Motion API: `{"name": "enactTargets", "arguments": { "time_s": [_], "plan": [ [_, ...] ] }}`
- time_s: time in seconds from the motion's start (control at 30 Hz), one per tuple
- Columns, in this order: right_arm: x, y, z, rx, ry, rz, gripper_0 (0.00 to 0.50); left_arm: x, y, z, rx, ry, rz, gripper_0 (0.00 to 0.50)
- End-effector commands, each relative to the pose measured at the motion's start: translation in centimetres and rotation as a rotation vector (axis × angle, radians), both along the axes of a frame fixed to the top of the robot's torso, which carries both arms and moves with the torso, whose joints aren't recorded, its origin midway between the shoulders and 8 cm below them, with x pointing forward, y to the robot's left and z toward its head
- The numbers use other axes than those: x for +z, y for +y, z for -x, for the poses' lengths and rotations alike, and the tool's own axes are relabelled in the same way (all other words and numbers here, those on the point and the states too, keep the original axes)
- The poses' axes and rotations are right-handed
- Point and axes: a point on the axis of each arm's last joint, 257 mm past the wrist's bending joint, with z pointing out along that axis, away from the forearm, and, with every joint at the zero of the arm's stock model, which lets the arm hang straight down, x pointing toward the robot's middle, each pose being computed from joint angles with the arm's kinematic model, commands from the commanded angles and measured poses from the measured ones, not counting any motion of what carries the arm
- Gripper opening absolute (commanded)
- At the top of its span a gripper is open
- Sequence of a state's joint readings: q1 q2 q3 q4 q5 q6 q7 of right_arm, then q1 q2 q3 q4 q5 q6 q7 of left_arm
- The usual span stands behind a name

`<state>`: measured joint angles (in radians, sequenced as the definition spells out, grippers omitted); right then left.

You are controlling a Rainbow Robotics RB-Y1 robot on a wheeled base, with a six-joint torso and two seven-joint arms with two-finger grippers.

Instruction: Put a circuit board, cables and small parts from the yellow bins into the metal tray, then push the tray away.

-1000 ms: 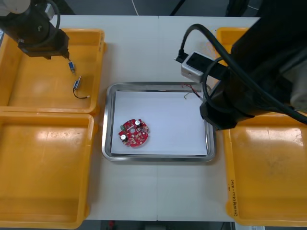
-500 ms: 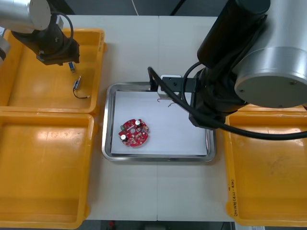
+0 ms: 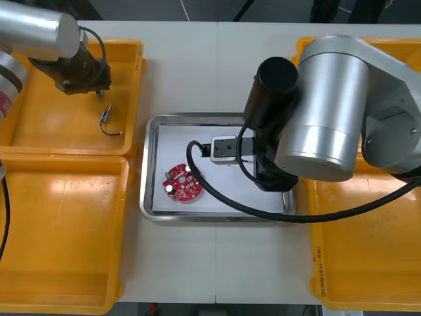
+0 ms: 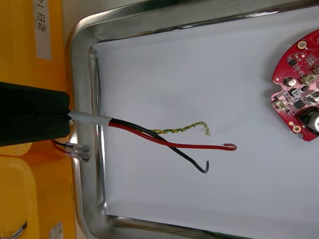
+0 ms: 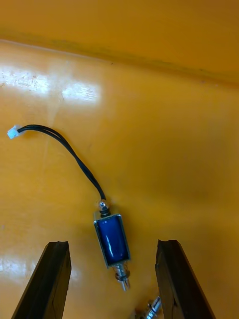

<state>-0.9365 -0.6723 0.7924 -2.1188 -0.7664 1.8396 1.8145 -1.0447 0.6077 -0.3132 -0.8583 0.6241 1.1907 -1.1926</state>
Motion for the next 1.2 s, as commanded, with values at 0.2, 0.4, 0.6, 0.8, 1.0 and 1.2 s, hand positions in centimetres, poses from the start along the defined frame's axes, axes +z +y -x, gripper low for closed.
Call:
{"name": "enactTargets", "arguments": {
  "time_s": [0.2,0.4,0.6,0.8,1.0,1.2],
  "plan": [
    [-2.2,2.2,-1.4,0.049,-0.051,0.014,0.000,1.4,-1.9,-2.1,0.013,-0.063,0.015,0.500],
    [-4.7,2.0,-1.6,0.018,0.002,-0.003,0.000,1.3,-2.0,-1.9,0.015,-0.057,0.018,0.089],
    [-7.1,1.7,-1.5,-0.013,0.055,-0.013,0.000,1.5,-2.0,-2.0,0.014,-0.058,0.017,0.000],
    [-8.8,1.8,-1.0,-0.033,0.083,-0.005,0.000,3.0,-1.1,-1.8,0.018,-0.067,0.008,0.000],
    [-10.3,1.9,-0.3,-0.054,0.111,-0.037,0.000,5.5,-0.3,-0.3,0.022,-0.034,0.004,0.000],
    [-11.8,1.4,0.9,-0.076,0.157,-0.043,0.000,7.8,0.3,1.6,0.017,0.002,-0.021,0.000]
  ]
}}
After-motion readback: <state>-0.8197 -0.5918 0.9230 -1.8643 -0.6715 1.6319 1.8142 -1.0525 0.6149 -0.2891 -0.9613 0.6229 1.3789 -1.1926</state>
